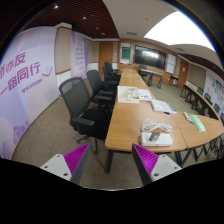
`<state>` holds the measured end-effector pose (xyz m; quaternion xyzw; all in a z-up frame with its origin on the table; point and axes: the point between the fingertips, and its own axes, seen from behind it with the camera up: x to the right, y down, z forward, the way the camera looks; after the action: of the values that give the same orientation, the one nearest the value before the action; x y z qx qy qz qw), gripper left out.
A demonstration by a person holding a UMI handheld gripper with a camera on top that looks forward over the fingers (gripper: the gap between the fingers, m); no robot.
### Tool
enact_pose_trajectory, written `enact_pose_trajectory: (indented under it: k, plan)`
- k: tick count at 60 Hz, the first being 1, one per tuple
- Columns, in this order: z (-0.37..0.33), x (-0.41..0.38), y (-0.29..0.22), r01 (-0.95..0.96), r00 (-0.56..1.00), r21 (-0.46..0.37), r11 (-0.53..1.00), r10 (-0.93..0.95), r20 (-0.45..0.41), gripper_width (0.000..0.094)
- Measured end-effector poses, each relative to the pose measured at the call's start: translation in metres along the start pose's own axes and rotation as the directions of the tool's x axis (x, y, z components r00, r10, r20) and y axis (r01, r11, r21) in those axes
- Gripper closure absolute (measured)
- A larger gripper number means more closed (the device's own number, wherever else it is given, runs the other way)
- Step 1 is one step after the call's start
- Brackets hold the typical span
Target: Unplug charger
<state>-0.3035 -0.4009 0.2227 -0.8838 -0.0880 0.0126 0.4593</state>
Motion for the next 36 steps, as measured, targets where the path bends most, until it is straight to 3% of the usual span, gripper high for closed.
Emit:
enact_pose_trajectory:
  k: [17,27,36]
  plan:
    - [0.014,0.020,0.063,-0.013,1.000,-0.080,0.997,0.014,0.013,0.0080]
    - [0.063,0.092,0.104,-0.001,0.999,-0.078,0.997,-0.001,-0.038,0.0081]
    - [0.126,0.165,0.095,-0.065,0.993,-0.030,0.997,0.062,-0.098,0.0074]
